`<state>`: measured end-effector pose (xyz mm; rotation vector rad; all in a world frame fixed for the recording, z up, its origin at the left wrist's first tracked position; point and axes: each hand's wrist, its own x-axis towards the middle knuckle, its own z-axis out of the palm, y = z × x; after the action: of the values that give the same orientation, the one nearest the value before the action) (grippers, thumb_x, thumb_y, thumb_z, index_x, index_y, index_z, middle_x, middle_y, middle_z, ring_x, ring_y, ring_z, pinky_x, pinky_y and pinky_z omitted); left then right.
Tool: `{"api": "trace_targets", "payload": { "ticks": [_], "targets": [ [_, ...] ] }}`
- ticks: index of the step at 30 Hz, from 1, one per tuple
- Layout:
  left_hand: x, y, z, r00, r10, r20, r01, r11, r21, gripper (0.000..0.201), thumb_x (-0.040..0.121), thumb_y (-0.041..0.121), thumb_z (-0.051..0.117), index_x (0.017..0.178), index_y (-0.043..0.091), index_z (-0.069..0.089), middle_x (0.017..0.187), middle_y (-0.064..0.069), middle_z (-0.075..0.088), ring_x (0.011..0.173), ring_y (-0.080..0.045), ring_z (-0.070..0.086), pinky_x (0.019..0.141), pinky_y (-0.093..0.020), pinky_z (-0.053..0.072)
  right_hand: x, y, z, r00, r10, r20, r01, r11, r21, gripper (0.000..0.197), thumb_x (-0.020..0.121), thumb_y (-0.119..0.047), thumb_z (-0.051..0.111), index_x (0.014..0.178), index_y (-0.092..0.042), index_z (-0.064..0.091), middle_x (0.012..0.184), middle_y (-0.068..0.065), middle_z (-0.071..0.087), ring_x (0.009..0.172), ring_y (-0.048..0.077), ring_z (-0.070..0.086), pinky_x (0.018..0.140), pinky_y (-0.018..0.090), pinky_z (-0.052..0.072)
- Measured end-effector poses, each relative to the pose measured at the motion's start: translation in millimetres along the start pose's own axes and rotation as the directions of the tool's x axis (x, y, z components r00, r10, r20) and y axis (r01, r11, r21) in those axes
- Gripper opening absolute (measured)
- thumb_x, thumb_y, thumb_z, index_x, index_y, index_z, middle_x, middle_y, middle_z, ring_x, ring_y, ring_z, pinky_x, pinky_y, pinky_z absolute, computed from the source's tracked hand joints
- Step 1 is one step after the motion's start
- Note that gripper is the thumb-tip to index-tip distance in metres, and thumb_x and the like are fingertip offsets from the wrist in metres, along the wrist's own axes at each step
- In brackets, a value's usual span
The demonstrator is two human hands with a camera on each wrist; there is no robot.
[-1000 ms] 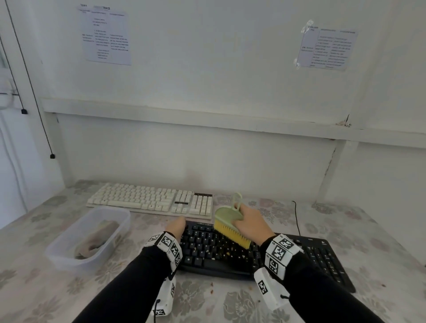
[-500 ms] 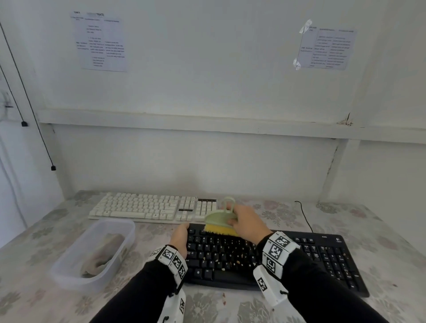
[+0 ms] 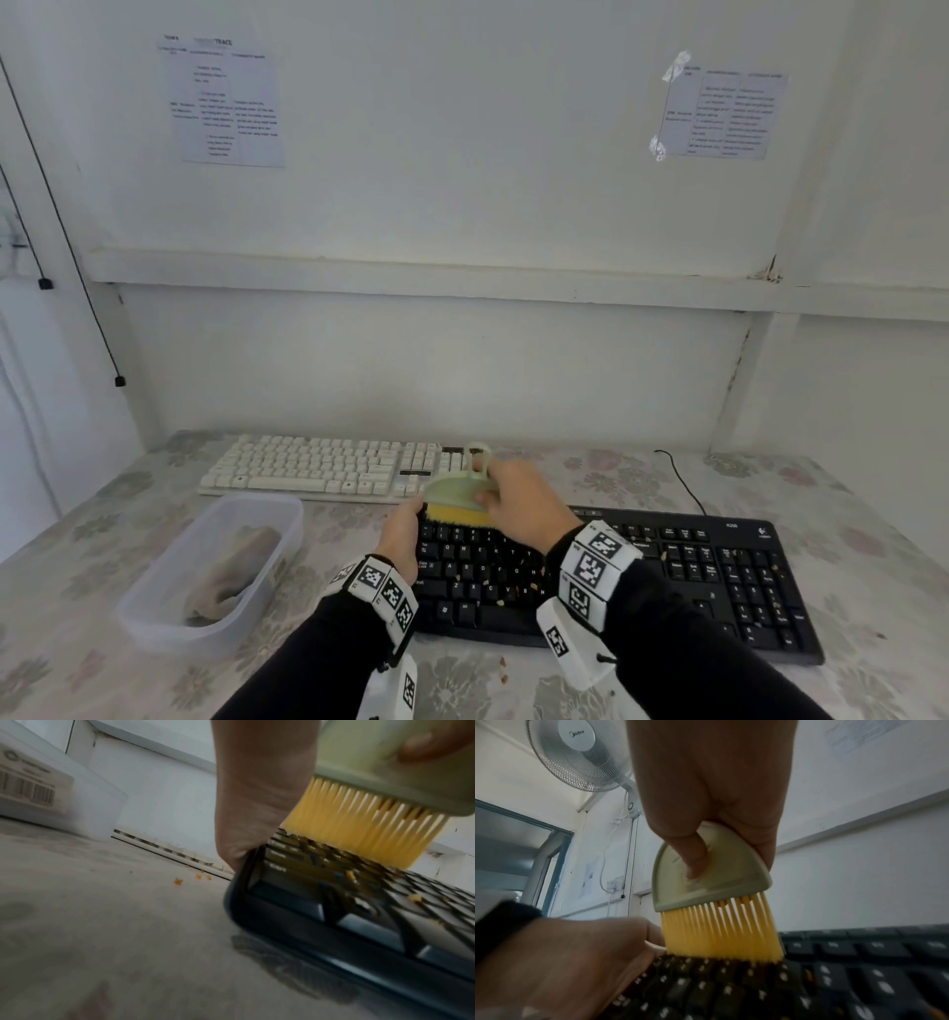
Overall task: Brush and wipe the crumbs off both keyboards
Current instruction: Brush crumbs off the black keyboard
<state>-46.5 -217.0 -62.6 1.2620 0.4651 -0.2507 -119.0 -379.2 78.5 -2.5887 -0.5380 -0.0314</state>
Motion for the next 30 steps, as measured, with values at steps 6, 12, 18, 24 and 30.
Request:
{"api": "trace_targets", "payload": {
  "ticks": [6, 12, 18, 24, 30],
  "targets": [
    [-23, 5, 4, 0.997, -0.019, -0.075, 0.018, 1.0, -0.014, 0.048, 0.097, 0.036, 0.043, 0.128, 0.001, 0.055, 0.129, -0.023, 0.056, 0.12, -0.037, 0.053, 0.104, -0.052, 0.04, -18, 37, -10, 0.988, 0.156, 0.002, -0.156, 0.988, 0.003, 0.024, 0.094, -0.01, 0.047, 0.118, -0.011, 0.054, 0.105, 0.004, 0.06, 0.092, 0.016, 0.053, 0.077, 0.019, 0.04],
    [-23, 3, 9, 0.998, 0.016, -0.053, -0.017, 0.999, -0.028, 0.045, 0.099, 0.036, 0.039, 0.12, 0.004, 0.061, 0.117, -0.019, 0.064, 0.11, -0.035, 0.06, 0.1, -0.049, 0.044, -44, 70, -49, 0.964, 0.258, -0.07, -0.265, 0.955, -0.132, 0.031, 0.091, -0.005, 0.046, 0.122, -0.009, 0.051, 0.098, 0.005, 0.054, 0.093, 0.022, 0.056, 0.073, 0.023, 0.039],
    [-24, 3, 11, 0.996, 0.04, -0.075, -0.044, 0.998, -0.049, 0.047, 0.096, 0.04, 0.04, 0.121, 0.007, 0.061, 0.121, -0.016, 0.064, 0.114, -0.033, 0.058, 0.105, -0.05, 0.04, -31, 50, -44, 0.985, 0.128, -0.112, -0.131, 0.991, -0.014, 0.026, 0.09, -0.007, 0.049, 0.116, -0.007, 0.054, 0.086, 0.004, 0.052, 0.07, 0.016, 0.05, 0.051, 0.014, 0.034],
    [18, -11, -4, 0.996, 0.03, -0.089, -0.035, 0.998, -0.058, 0.081, 0.072, 0.055, 0.049, 0.139, 0.01, 0.047, 0.139, -0.016, 0.051, 0.126, -0.033, 0.049, 0.108, -0.052, 0.035, -11, 19, -8, 1.0, -0.015, -0.014, 0.016, 0.995, 0.094, 0.023, 0.095, -0.012, 0.047, 0.117, -0.011, 0.053, 0.093, 0.002, 0.056, 0.071, 0.018, 0.053, 0.061, 0.016, 0.042],
    [1, -4, 2, 0.997, 0.027, -0.069, -0.032, 0.996, -0.085, 0.063, 0.085, 0.05, 0.046, 0.132, 0.009, 0.054, 0.131, -0.017, 0.057, 0.118, -0.034, 0.055, 0.105, -0.051, 0.039, -18, 38, -21, 0.994, 0.111, 0.007, -0.111, 0.993, -0.04, 0.028, 0.095, -0.011, 0.046, 0.122, -0.007, 0.053, 0.105, 0.009, 0.06, 0.082, 0.018, 0.056, 0.071, 0.022, 0.042]
  ]
}}
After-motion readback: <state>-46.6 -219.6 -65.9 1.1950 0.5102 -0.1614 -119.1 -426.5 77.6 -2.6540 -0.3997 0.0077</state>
